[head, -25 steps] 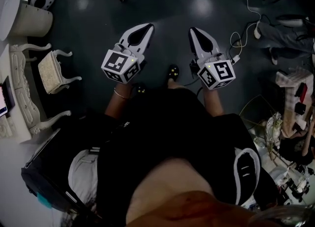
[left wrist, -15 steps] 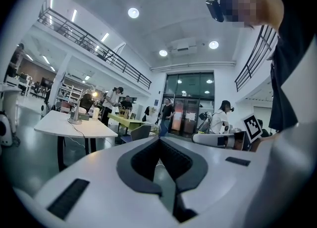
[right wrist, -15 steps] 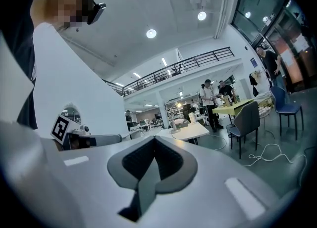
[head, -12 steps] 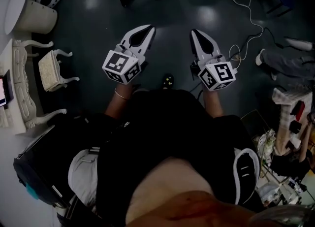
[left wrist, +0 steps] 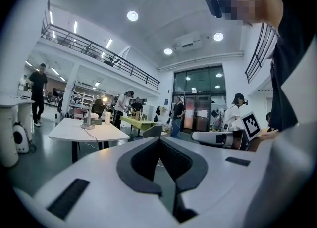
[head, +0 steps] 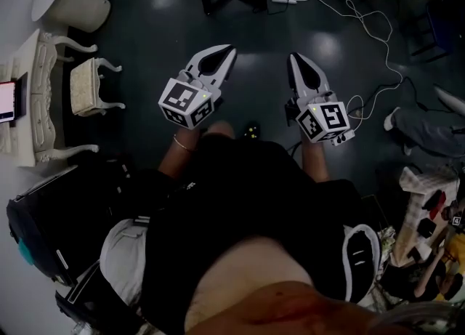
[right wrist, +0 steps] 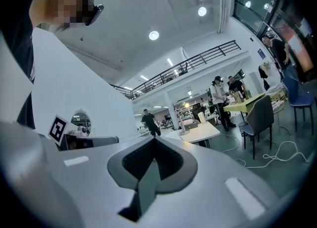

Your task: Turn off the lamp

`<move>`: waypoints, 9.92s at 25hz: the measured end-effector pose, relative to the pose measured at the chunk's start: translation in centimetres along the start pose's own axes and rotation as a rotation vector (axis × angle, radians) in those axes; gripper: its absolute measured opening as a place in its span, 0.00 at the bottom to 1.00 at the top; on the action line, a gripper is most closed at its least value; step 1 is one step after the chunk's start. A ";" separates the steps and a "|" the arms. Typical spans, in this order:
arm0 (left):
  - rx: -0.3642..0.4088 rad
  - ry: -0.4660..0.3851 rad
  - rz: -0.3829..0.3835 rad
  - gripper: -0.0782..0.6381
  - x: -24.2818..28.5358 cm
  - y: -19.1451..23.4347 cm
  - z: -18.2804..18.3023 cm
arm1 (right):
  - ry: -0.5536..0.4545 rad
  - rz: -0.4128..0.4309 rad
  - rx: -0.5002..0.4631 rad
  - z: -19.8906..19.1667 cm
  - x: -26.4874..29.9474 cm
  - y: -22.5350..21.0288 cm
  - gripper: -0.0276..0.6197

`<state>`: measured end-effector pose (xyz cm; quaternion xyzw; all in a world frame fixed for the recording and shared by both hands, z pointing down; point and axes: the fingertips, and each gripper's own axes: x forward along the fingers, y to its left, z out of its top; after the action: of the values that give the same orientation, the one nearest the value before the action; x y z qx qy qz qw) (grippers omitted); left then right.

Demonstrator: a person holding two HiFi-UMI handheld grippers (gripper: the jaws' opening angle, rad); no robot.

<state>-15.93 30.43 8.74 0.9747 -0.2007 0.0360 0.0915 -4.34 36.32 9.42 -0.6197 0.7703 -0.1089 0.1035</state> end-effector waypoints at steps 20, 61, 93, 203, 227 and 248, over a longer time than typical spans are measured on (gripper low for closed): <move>-0.017 -0.010 0.017 0.12 -0.1 1.3 -0.1 | 0.021 0.060 -0.018 -0.3 2.4 1.3 0.04; -0.061 0.006 -0.010 0.12 15.3 13.6 1.0 | 0.079 0.047 -0.004 0.5 16.8 -10.1 0.04; -0.067 0.014 0.063 0.12 22.4 24.1 2.4 | 0.151 0.113 0.001 0.8 28.6 -15.8 0.04; -0.181 0.172 0.514 0.12 35.1 40.2 -27.9 | 0.427 0.553 0.105 -19.8 53.6 -27.8 0.06; -0.111 0.242 0.348 0.30 43.2 42.0 -30.7 | 0.418 0.651 0.297 -16.6 52.4 -26.4 0.06; -0.072 0.290 0.364 0.14 44.1 41.6 -31.3 | 0.367 0.619 0.279 -16.1 52.1 -27.8 0.06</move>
<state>6.91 -18.07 51.00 0.9031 -0.3592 0.1845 0.1463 5.87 -19.76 31.72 -0.3081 0.9045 -0.2852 0.0752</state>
